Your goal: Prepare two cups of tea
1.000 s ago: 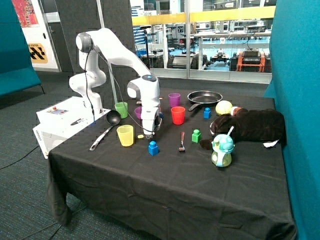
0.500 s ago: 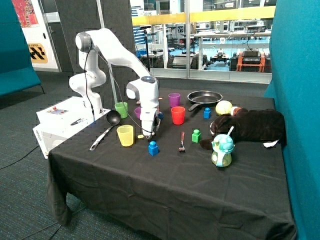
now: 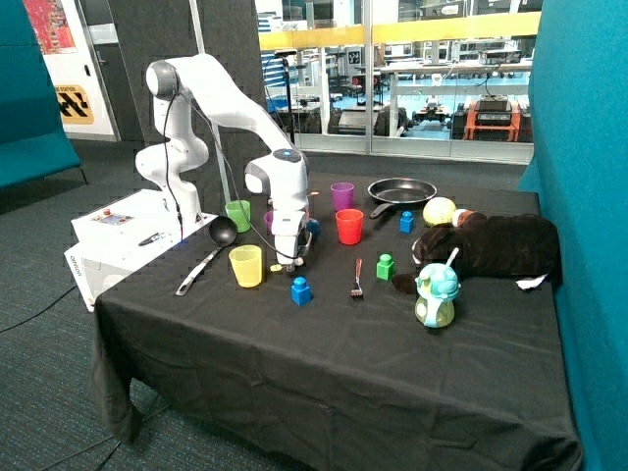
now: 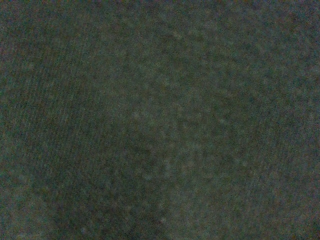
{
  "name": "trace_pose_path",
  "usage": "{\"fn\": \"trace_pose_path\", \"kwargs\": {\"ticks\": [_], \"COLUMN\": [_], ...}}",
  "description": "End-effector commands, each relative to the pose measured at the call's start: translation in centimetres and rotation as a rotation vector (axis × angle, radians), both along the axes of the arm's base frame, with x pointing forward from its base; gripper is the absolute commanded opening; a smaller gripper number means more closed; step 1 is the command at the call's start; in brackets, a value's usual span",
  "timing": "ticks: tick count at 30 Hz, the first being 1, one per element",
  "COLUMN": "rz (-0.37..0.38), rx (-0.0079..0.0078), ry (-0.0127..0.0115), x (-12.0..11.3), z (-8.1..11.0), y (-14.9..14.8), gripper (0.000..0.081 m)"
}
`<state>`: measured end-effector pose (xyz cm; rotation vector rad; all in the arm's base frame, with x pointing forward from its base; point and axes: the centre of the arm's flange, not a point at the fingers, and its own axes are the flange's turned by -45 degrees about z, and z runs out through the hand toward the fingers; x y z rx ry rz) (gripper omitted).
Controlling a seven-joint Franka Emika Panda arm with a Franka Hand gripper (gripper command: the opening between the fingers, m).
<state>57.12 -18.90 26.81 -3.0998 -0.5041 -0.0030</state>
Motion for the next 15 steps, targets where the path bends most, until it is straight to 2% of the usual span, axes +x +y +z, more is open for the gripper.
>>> {"fn": "trace_pose_path", "kwargs": {"ticks": [1, 15], "rz": [-0.01, -0.031], "rx": [-0.0013, -0.0013], "ry": [0.0017, 0.0018], "x": [-0.49, -0.69], "z": [-0.31, -0.31], "y": [-0.25, -0.58], "gripper": [0.0002, 0.0]}}
